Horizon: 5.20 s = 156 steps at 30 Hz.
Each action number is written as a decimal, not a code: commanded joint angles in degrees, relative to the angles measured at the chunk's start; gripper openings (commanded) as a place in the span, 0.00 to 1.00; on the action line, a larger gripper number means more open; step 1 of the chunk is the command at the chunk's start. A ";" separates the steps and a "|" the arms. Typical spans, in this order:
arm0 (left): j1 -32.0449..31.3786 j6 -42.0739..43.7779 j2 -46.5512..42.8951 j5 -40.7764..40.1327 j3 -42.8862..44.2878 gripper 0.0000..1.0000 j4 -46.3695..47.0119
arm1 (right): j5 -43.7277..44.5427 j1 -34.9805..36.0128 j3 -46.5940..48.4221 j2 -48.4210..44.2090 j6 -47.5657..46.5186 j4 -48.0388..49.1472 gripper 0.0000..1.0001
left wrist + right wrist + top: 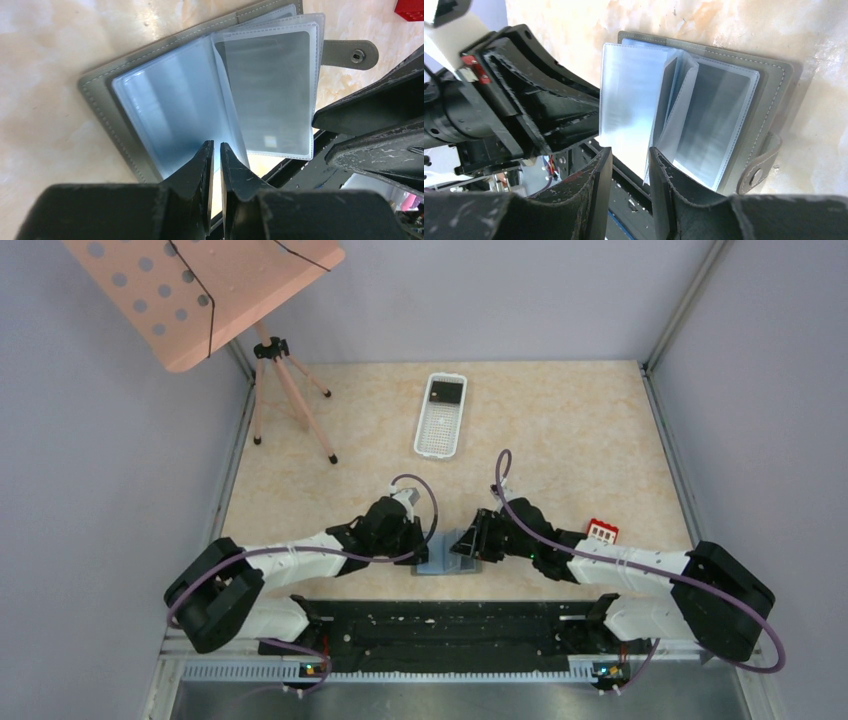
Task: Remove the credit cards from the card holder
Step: Remove the credit card from the card holder.
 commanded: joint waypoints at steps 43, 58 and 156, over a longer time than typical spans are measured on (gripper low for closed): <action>12.19 6.84 -3.32 -1.69 3.23 0.41 -12.35 | 2.87 1.12 3.43 1.97 0.33 0.92 0.32; 11.56 2.24 4.70 11.55 -0.21 0.13 2.10 | 7.98 0.67 2.29 -3.21 -1.67 -6.74 0.33; 2.60 -7.95 7.42 12.39 -1.95 0.10 12.36 | 7.15 -0.42 -4.38 -6.18 -0.77 -3.63 0.36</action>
